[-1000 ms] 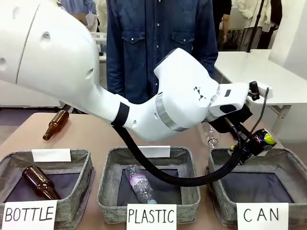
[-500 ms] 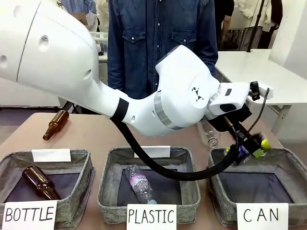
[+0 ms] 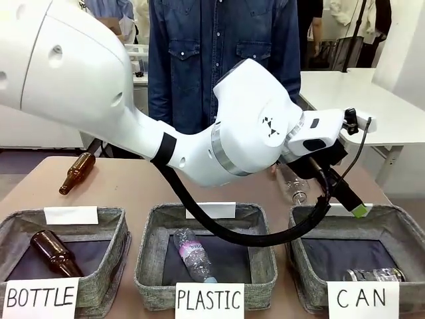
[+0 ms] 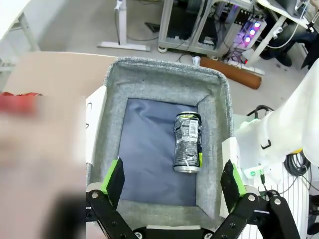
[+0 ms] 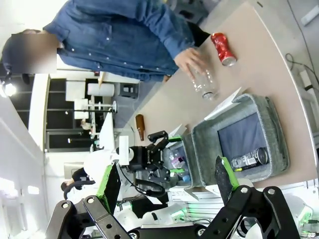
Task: Sort the can waste into the basket.
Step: Pick up the can waste from the table and place it in the right Fabric basket.
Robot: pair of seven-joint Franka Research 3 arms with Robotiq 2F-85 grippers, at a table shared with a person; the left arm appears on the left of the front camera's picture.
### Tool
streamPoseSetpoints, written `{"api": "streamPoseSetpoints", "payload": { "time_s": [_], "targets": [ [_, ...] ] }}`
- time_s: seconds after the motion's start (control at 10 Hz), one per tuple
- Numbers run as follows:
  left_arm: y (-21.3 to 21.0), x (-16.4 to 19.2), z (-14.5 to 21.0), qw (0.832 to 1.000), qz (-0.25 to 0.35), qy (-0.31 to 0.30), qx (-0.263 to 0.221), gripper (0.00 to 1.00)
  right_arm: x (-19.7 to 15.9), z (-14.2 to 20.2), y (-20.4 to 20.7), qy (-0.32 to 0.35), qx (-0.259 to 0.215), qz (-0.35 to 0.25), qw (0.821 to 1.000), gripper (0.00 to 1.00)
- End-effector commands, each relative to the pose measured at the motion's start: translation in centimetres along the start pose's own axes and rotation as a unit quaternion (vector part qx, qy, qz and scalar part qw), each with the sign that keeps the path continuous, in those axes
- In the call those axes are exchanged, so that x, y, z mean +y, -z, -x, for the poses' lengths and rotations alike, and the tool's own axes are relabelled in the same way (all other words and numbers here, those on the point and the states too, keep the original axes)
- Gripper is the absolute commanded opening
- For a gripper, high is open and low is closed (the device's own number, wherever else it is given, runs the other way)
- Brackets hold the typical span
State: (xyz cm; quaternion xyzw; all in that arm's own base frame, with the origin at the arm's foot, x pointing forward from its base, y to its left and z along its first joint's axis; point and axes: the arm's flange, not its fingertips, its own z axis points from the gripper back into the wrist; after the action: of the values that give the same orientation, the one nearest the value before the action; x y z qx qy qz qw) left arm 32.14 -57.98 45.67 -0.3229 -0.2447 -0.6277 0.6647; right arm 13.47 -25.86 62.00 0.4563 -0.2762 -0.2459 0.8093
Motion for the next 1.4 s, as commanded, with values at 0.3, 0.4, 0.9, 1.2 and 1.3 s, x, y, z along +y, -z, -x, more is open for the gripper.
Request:
{"api": "streamPoseSetpoints", "payload": {
  "time_s": [0.3, 0.4, 0.9, 1.2, 1.3],
  "targets": [
    [-10.2, -1.2, 2.2, 0.991, -0.005, -0.019, 0.129, 1.0, 1.1, -0.1, 1.7, -0.029, 0.026, 0.02, 0.999, 1.0],
    [-14.8, -1.9, 3.9, 0.989, -0.038, -0.02, 0.141, 1.0, 2.6, -0.4, 4.4, -0.047, 0.062, 0.027, 0.997, 1.0],
    [-38.1, -1.1, 15.5, 0.942, -0.085, -0.308, 0.103, 1.0, 10.8, 2.1, 18.9, -0.162, 0.228, 0.051, 0.959, 1.0],
    [-50.2, 0.7, 22.4, 0.836, -0.044, -0.539, -0.091, 1.0, 13.4, 4.5, 23.9, -0.094, 0.269, -0.047, 0.957, 1.0],
    [-52.9, 0.3, 24.6, 0.81, 0.007, -0.564, -0.163, 1.0, 13.5, 4.7, 25.5, -0.024, 0.276, -0.073, 0.958, 1.0]
  ]
}}
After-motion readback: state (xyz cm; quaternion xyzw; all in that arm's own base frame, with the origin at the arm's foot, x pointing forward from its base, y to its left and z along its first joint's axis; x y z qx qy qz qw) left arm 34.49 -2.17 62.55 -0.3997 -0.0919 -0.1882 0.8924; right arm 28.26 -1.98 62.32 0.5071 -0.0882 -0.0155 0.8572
